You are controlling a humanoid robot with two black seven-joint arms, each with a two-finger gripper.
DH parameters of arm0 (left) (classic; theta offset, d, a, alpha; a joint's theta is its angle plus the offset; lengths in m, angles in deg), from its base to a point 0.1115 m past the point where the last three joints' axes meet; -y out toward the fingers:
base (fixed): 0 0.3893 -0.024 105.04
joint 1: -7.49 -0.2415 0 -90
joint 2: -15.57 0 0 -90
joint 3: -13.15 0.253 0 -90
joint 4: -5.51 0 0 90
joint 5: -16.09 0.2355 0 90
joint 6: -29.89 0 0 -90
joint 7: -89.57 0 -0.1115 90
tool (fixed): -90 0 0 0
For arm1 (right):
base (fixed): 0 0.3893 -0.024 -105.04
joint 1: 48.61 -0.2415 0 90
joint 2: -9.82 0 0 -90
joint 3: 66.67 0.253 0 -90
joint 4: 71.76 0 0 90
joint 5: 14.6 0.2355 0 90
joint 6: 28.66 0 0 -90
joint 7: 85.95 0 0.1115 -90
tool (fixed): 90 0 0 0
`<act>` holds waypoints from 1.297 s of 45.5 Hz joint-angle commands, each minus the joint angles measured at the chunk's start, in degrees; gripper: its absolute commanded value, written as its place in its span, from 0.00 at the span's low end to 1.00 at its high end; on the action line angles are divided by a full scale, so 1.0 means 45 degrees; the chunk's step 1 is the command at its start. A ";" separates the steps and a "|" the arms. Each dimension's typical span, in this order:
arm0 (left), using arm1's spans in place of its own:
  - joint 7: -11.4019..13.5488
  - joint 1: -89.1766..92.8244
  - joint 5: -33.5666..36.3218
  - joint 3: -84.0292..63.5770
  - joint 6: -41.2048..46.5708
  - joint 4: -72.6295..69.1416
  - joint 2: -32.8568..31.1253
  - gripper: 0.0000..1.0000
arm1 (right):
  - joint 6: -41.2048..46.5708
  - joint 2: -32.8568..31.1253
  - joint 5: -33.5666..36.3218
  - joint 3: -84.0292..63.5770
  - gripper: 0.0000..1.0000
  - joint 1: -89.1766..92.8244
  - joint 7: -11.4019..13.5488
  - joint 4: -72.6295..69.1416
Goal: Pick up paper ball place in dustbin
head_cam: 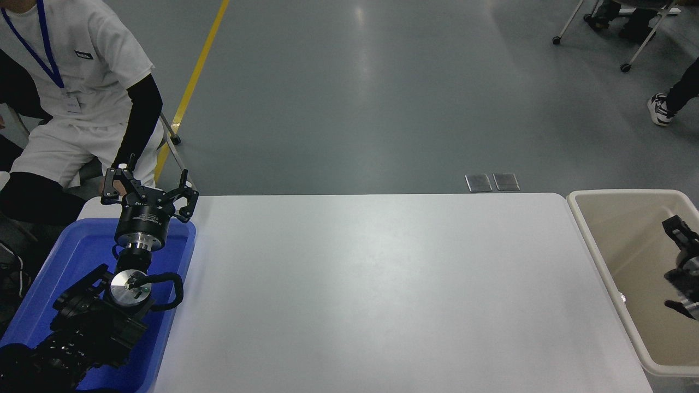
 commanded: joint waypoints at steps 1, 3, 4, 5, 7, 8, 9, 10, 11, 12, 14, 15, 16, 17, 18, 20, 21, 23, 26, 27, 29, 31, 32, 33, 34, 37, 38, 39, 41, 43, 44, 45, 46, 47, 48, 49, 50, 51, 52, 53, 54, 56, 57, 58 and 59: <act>0.0002 0.0000 0.0001 0.0000 0.0000 0.0003 0.0000 0.99 | 0.0020 -0.0204 -0.0037 0.3919 1.00 -0.0243 -0.0091 -0.1239; 0.0002 0.0000 0.0001 0.0000 0.0000 0.0003 0.0000 0.99 | 0.0039 -0.0223 -0.0018 0.4701 1.00 -0.0262 -0.0091 -0.1610; 0.0002 0.0000 0.0001 0.0000 0.0000 0.0003 0.0000 0.99 | 0.0039 -0.0242 -0.0037 0.5033 1.00 -0.0262 -0.0091 -0.1825; 0.0002 0.0000 0.0001 0.0000 0.0000 0.0003 0.0000 0.99 | 0.0039 -0.0262 -0.0018 0.5404 1.00 -0.0262 -0.0091 -0.2039; 0.0002 0.0000 0.0001 0.0000 0.0000 0.0003 0.0000 0.99 | 0.0039 -0.0282 -0.0018 0.6088 1.00 -0.0282 -0.0091 -0.2391; 0.0002 0.0000 0.0001 0.0000 0.0000 0.0003 0.0000 0.99 | 0.0039 -0.0301 -0.0018 0.6459 1.00 -0.0301 -0.0091 -0.2548; 0.0002 0.0000 0.0001 0.0000 0.0000 0.0003 0.0000 0.99 | 0.0039 -0.0301 -0.0018 0.6791 1.00 -0.0282 -0.0091 -0.2665; 0.0002 0.0000 0.0001 0.0000 0.0000 0.0003 0.0000 0.99 | 0.0039 -0.0301 -0.0018 0.7104 1.00 -0.0301 -0.0072 -0.2783; 0.0002 0.0000 0.0001 0.0000 0.0000 0.0003 0.0000 0.99 | 0.0039 -0.0321 -0.0018 0.7358 1.00 -0.0301 -0.0072 -0.2900; 0.0002 0.0000 0.0001 0.0000 0.0000 0.0003 0.0000 0.99 | 0.0039 -0.0321 -0.0018 0.7593 1.00 -0.0301 -0.0091 -0.3056; 0.0002 0.0000 0.0001 0.0000 0.0000 0.0003 0.0000 0.99 | 0.0039 -0.0321 0.0002 0.8003 1.00 -0.0282 -0.0091 -0.3329; -0.0018 0.0000 0.0001 0.0000 0.0000 0.0003 0.0000 0.99 | 0.0039 -0.0340 0.0002 0.8160 1.00 -0.0282 -0.0091 -0.3408; 0.0002 0.0000 0.0001 0.0000 0.0000 0.0003 0.0000 0.99 | 0.0039 -0.0321 0.0040 0.8336 1.00 -0.0262 -0.0091 -0.3486; 0.0002 0.0000 0.0001 0.0000 0.0000 0.0003 0.0000 0.99 | 0.0039 -0.0321 0.0080 0.8492 1.00 -0.0262 -0.0091 -0.3564; 0.0002 0.0000 0.0001 0.0000 0.0000 0.0003 0.0000 0.99 | 0.0039 -0.0301 0.0099 0.8687 1.00 -0.0262 -0.0091 -0.3623; 0.0002 0.0000 -0.0018 0.0000 0.0019 0.0003 0.0000 0.99 | 0.0039 -0.0263 0.0138 0.9097 1.00 -0.0262 -0.0091 -0.3702; 0.0002 0.0000 0.0001 0.0000 0.0019 0.0003 0.0000 0.99 | 0.0039 -0.0223 0.0138 0.9312 1.00 -0.0262 -0.0111 -0.3740; 0.0002 0.0000 0.0001 0.0000 0.0000 -0.0016 0.0000 0.99 | 0.0059 -0.0145 0.0139 0.9761 1.00 -0.0262 -0.0130 -0.3780; 0.0002 0.0000 -0.0018 0.0000 0.0000 0.0003 0.0000 0.99 | 0.0272 0.0030 0.0158 1.0308 1.00 -0.0243 -0.0383 -0.3974; -0.0018 0.0000 -0.0018 0.0000 0.0000 0.0003 0.0000 0.99 | 0.0389 0.0069 0.0158 1.0484 1.00 -0.0243 -0.0578 -0.4014; 0.0002 0.0000 -0.0018 0.0000 0.0000 0.0003 0.0000 0.99 | 0.0682 0.0167 0.0216 1.0758 1.00 -0.0223 -0.1123 -0.4034; 0.0002 0.0000 -0.0018 0.0000 0.0000 0.0003 0.0000 0.99 | 0.1053 0.0303 0.0450 1.0915 1.00 -0.0204 -0.1670 -0.4053; 0.0002 0.0000 0.0001 0.0000 0.0000 0.0003 0.0000 0.99 | 0.1229 0.0401 0.0606 1.0974 1.00 -0.0204 -0.1944 -0.4053; 0.0002 0.0000 0.0001 0.0000 0.0000 0.0003 0.0000 0.99 | 0.1424 0.0499 0.0781 1.0993 1.00 -0.0204 -0.2140 -0.4092; 0.0002 0.0000 0.0001 0.0000 0.0000 -0.0016 0.0000 0.99 | 0.1619 0.0577 0.0957 1.1013 1.00 -0.0184 -0.2335 -0.4112; 0.0002 0.0000 0.0001 0.0000 0.0000 0.0003 0.0000 0.99 | 0.2420 0.0870 0.1504 1.1383 1.00 -0.0126 -0.3058 -0.4131; 0.0002 0.0000 0.0001 0.0000 0.0000 0.0003 0.0000 0.99 | 0.2596 0.0987 0.1583 1.1520 1.00 -0.0087 -0.3234 -0.4131; 0.0002 0.0000 0.0001 0.0000 0.0000 0.0003 0.0000 0.99 | 0.2791 0.1143 0.1661 1.1618 1.00 -0.0028 -0.3390 -0.4131; 0.0002 0.0000 0.0001 0.0000 -0.0020 0.0003 0.0000 0.99 | 0.3085 0.1436 0.1701 1.1755 1.00 0.0089 -0.3606 -0.4131; 0.0002 0.0000 0.0001 0.0000 -0.0020 0.0003 0.0000 0.99 | 0.3319 0.1729 0.1701 1.1755 1.00 0.0128 -0.3782 -0.4112; -0.0018 0.0000 0.0001 0.0000 -0.0020 -0.0016 0.0000 0.99 | 0.3417 0.1846 0.1701 1.1755 1.00 0.0148 -0.3899 -0.4112; 0.0002 0.0000 0.0001 0.0000 -0.0001 0.0003 0.0000 0.99 | 0.3515 0.1963 0.1701 1.1755 1.00 0.0148 -0.4016 -0.4093; 0.0002 0.0000 0.0001 0.0000 0.0000 0.0003 0.0000 0.99 | 0.3612 0.2061 0.1720 1.1775 1.00 0.0167 -0.4172 -0.4092; 0.0002 0.0000 0.0001 -0.0019 0.0000 0.0003 0.0000 0.99 | 0.3710 0.2197 0.1740 1.1833 1.00 0.0187 -0.4347 -0.4092; 0.0002 0.0000 0.0001 0.0000 -0.0020 0.0003 0.0000 0.99 | 0.3808 0.2315 0.1779 1.1853 1.00 0.0206 -0.4600 -0.4092; 0.0002 0.0000 0.0001 0.0000 -0.0001 0.0003 0.0000 0.99 | 0.3925 0.2451 0.1837 1.1892 1.00 0.0245 -0.4854 -0.4092; 0.0002 0.0000 0.0001 0.0000 0.0000 0.0003 0.0000 0.99 | 0.4022 0.2569 0.1934 1.1911 1.00 0.0323 -0.5147 -0.4092; 0.0002 0.0000 0.0001 0.0000 0.0000 -0.0016 0.0000 0.99 | 0.4139 0.2686 0.2032 1.1912 1.00 0.0401 -0.5420 -0.4112; 0.0002 0.0000 0.0001 0.0000 -0.0020 0.0003 0.0000 0.99 | 0.4276 0.2803 0.2149 1.1912 1.00 0.0460 -0.5713 -0.4112; 0.0002 0.0000 0.0001 0.0000 -0.0001 0.0003 0.0000 0.99 | 0.4413 0.2862 0.2247 1.1912 1.00 0.0518 -0.5987 -0.4112; 0.0002 0.0000 0.0001 0.0000 0.0000 0.0003 0.0000 0.99 | 0.4549 0.2921 0.2345 1.1912 1.00 0.0558 -0.6260 -0.4112; -0.0018 0.0000 0.0001 0.0000 0.0000 0.0003 0.0000 0.99 | 0.4842 0.3019 0.2579 1.1912 1.00 0.0675 -0.6691 -0.4112; 0.0002 0.0000 0.0001 0.0000 0.0000 -0.0016 0.0000 0.99 | 0.4998 0.3096 0.2754 1.1912 1.00 0.0733 -0.6809 -0.4112; 0.0002 0.0000 0.0001 -0.0019 0.0000 0.0003 0.0000 0.99 | 0.5135 0.3194 0.2910 1.1912 1.00 0.0811 -0.6907 -0.4131; 0.0002 0.0000 0.0001 -0.0020 0.0000 0.0003 0.0000 0.99 | 0.5233 0.3292 0.3028 1.1892 1.00 0.0909 -0.6966 -0.4151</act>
